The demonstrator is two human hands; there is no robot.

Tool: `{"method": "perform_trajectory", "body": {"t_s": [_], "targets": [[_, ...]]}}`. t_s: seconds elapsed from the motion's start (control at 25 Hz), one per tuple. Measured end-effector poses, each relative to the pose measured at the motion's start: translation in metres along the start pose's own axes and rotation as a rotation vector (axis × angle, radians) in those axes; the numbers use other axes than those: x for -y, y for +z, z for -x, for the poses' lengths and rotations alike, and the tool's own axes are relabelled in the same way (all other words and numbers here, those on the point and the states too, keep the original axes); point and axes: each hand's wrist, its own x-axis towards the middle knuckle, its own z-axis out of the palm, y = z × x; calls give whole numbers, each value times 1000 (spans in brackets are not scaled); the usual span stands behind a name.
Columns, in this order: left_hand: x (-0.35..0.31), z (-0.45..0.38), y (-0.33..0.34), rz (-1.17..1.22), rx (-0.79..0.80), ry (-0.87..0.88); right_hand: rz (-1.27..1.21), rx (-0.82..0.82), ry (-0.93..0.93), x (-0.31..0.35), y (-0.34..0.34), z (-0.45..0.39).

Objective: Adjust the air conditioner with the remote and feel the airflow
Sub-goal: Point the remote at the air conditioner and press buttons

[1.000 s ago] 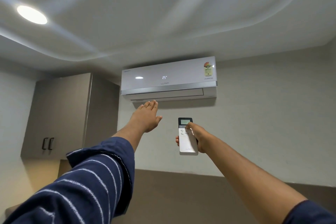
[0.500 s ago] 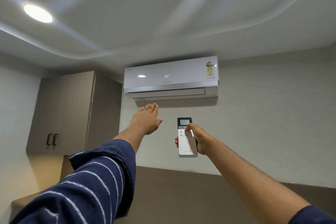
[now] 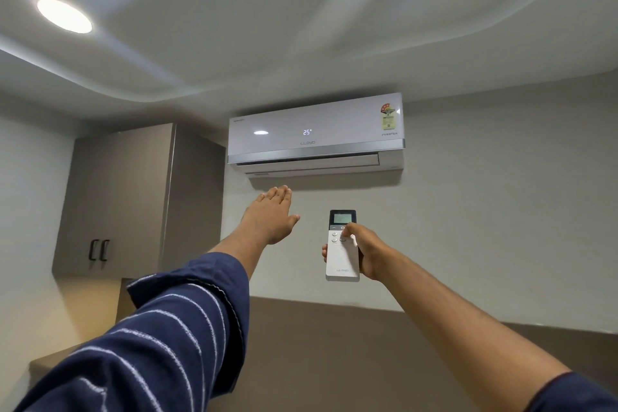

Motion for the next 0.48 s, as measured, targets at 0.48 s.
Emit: {"method": "perform_trajectory", "body": {"t_s": [0.48], "targets": [[-8,-1,7,15,-24,-11,44,1,-35,-11,-2,5]]}}
